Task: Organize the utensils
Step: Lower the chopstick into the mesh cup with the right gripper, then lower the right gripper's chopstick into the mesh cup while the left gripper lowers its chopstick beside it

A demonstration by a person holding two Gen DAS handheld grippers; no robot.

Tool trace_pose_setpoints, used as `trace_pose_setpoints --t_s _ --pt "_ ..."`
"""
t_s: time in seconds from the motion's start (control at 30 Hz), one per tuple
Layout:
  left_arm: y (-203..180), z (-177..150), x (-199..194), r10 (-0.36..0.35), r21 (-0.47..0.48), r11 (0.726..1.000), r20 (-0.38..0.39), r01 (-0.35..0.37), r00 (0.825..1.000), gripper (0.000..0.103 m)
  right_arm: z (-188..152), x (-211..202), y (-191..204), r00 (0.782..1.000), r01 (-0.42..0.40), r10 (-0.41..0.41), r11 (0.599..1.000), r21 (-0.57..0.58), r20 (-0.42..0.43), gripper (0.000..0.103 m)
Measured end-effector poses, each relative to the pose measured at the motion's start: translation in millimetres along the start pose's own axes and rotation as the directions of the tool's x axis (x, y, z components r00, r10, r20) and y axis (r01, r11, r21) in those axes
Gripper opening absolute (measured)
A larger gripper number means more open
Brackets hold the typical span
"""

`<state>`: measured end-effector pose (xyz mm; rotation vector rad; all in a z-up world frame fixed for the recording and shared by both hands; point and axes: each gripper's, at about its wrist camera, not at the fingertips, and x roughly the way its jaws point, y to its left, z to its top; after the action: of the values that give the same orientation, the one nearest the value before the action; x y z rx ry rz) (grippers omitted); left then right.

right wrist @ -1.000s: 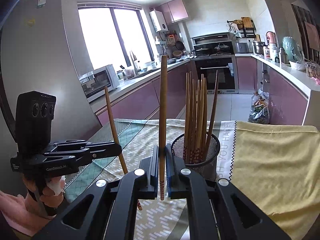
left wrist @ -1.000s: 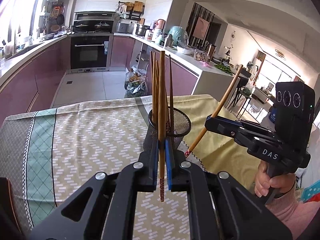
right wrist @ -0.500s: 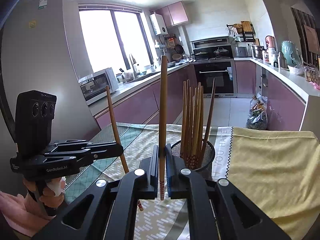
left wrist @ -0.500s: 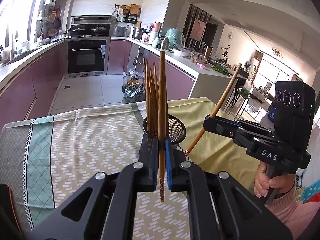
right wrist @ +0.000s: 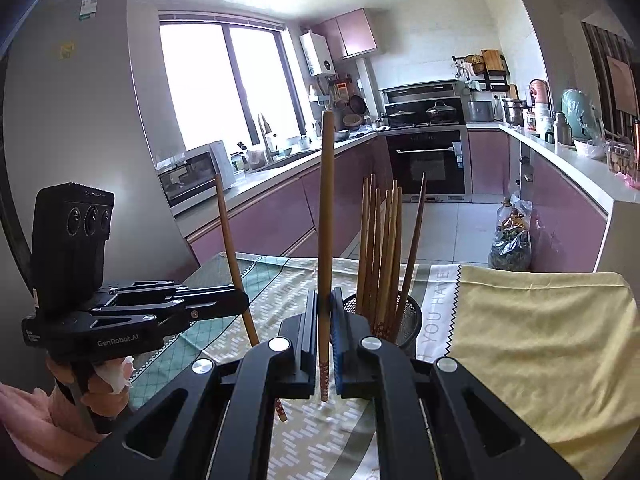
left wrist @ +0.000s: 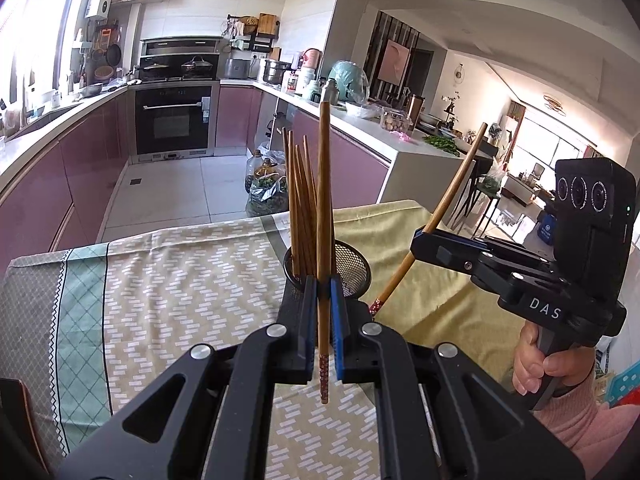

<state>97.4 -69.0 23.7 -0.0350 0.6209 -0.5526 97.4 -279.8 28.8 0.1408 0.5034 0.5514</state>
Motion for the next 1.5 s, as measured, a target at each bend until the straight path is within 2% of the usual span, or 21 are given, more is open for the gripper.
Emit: trace_pose_setpoints --t_s 1.07,1.5 --pt "-12.5 25.6 3.8 -0.001 0.037 0.999 0.040 0.000 0.999 0.007 12.3 -4.1 -3.5 0.999 0.014 -0.013 1.000 -0.013 0.044 0.006" --pt "-8.6 44.2 -2.3 -0.014 0.027 1.000 0.093 0.012 0.996 0.007 26.6 -6.4 -9.1 0.996 0.012 -0.011 1.000 -0.010 0.083 0.006"
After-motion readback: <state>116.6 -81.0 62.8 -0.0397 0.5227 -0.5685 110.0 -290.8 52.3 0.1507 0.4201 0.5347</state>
